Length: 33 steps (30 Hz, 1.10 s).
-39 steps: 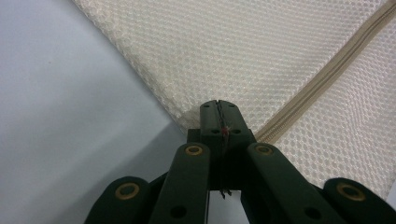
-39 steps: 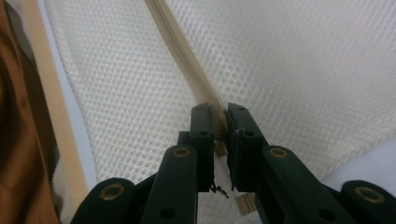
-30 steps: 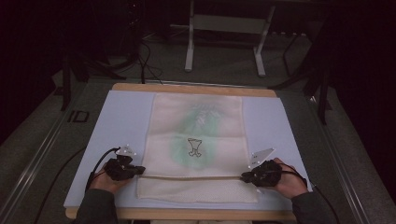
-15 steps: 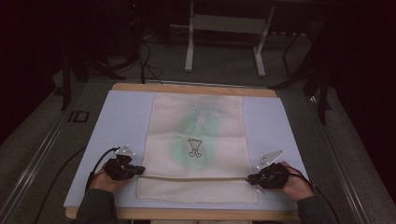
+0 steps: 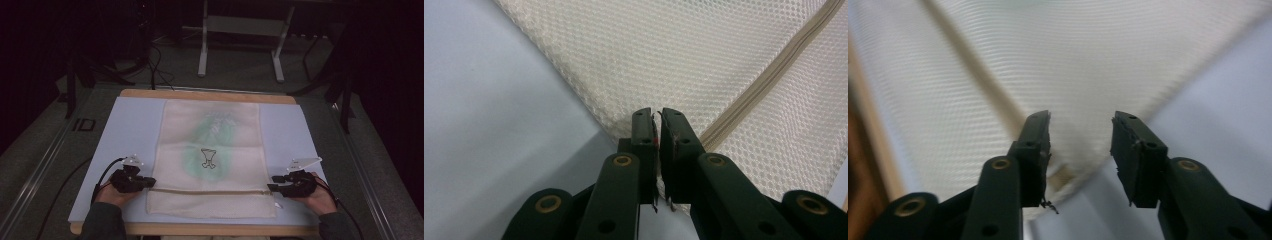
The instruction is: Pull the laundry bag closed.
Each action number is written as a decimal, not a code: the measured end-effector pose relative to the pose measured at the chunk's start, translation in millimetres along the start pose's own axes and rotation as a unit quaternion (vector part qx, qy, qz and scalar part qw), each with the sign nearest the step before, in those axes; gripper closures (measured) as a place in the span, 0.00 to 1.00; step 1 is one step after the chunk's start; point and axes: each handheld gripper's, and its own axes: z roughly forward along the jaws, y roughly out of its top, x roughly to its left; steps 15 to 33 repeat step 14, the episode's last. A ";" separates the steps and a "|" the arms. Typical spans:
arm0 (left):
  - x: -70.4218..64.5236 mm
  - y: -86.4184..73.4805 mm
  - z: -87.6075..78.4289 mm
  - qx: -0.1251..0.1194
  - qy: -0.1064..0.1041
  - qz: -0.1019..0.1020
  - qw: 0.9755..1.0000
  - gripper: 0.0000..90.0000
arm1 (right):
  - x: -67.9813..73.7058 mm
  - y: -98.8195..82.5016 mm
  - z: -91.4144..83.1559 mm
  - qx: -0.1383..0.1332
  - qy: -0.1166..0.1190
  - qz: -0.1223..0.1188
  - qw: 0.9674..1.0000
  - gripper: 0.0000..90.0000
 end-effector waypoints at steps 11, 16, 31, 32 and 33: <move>2.1 -1.0 -6.7 -0.031 0.034 -0.004 0.999 0.88 | -10.8 -12.1 6.1 -0.023 -0.064 0.039 0.997 0.59; 4.5 -2.1 -9.7 -0.050 0.065 -0.014 0.997 0.83 | -11.2 -13.1 6.8 -0.031 -0.083 0.041 0.995 0.59; 4.5 -2.1 -9.7 -0.050 0.065 -0.014 0.997 0.83 | -11.2 -13.1 6.8 -0.031 -0.083 0.041 0.995 0.59; 4.5 -2.1 -9.7 -0.050 0.065 -0.014 0.997 0.83 | -11.2 -13.1 6.8 -0.031 -0.083 0.041 0.995 0.59; 4.5 -2.1 -9.7 -0.050 0.065 -0.014 0.997 0.83 | -11.2 -13.1 6.8 -0.031 -0.083 0.041 0.995 0.59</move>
